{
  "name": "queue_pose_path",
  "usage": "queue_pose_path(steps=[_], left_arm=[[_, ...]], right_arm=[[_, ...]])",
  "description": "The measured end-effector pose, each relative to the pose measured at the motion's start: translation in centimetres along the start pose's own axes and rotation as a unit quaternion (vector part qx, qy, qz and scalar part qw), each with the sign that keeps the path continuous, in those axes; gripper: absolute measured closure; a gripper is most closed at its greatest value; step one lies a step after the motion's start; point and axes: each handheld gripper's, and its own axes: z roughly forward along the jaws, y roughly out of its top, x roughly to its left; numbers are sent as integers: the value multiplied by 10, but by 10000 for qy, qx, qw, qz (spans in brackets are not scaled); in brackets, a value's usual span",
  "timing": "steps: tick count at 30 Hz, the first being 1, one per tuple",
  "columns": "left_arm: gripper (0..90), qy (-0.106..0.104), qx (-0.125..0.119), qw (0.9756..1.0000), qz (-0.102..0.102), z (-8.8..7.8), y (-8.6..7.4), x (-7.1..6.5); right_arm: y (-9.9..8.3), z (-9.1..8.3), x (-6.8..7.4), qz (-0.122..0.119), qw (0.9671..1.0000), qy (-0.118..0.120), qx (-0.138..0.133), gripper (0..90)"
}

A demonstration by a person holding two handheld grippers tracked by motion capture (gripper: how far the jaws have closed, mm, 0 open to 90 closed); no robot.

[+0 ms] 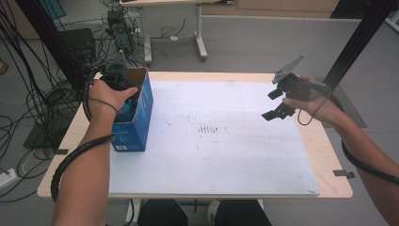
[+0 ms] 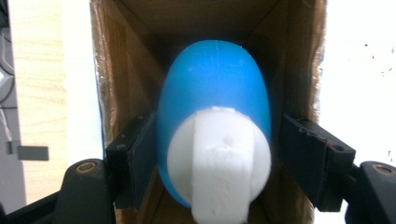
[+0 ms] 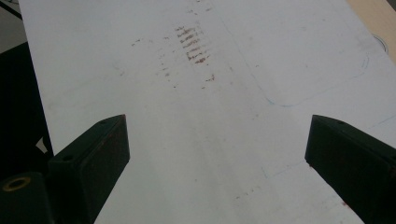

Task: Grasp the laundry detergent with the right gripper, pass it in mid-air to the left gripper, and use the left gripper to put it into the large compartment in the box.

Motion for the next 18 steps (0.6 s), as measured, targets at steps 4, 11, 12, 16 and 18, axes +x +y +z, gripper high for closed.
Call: queue_pose_path(steps=[4,11,12,16,18], left_arm=[[285,65,-7,10000,37,-7,-2,-2],[271,186,-101,9997,80,-29,-7,-2],[267,185,-104,9997,86,-32,-8,-2],[238,147,-223,9995,181,-50,-11,-7],[226,118,-253,9992,278,-58,-11,-13]], right_arm=[[0,0,1,-9,10000,-2,-1,64],[-1,-3,5,2,10000,-23,-32,64],[-1,-3,6,16,10000,-28,-29,64],[-2,-4,8,70,10000,-54,-21,64],[-2,-4,9,90,9999,-60,-5,63]])
